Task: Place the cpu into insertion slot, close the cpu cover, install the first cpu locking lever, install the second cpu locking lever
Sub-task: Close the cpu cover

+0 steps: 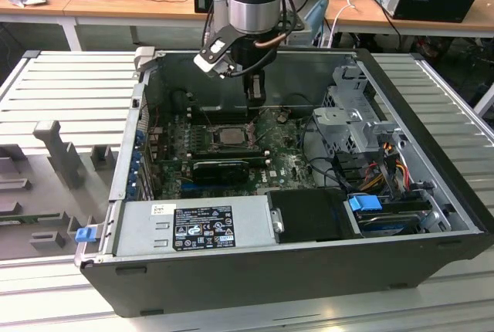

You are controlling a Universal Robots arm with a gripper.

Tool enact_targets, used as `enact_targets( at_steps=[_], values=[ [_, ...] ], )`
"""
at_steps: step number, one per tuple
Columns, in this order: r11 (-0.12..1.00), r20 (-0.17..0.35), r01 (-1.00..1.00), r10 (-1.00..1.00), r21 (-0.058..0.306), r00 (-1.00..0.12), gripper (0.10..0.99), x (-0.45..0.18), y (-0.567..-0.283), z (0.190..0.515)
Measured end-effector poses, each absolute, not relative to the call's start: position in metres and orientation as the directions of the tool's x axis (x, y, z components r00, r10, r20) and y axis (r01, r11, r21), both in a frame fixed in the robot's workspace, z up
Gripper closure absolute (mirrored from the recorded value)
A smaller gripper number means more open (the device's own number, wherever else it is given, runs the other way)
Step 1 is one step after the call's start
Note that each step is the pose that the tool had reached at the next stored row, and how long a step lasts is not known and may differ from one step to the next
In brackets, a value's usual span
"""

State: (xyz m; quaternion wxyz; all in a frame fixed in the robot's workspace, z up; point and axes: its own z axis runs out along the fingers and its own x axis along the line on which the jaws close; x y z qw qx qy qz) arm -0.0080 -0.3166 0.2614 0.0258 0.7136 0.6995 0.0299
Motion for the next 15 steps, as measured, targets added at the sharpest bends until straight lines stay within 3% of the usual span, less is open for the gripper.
enact_targets(
  at_steps=[15],
  values=[
    [-0.020, 0.006, 0.997, 1.000, 0.079, 0.020, 0.980, 0.015, -0.316, 0.261]
  ],
)
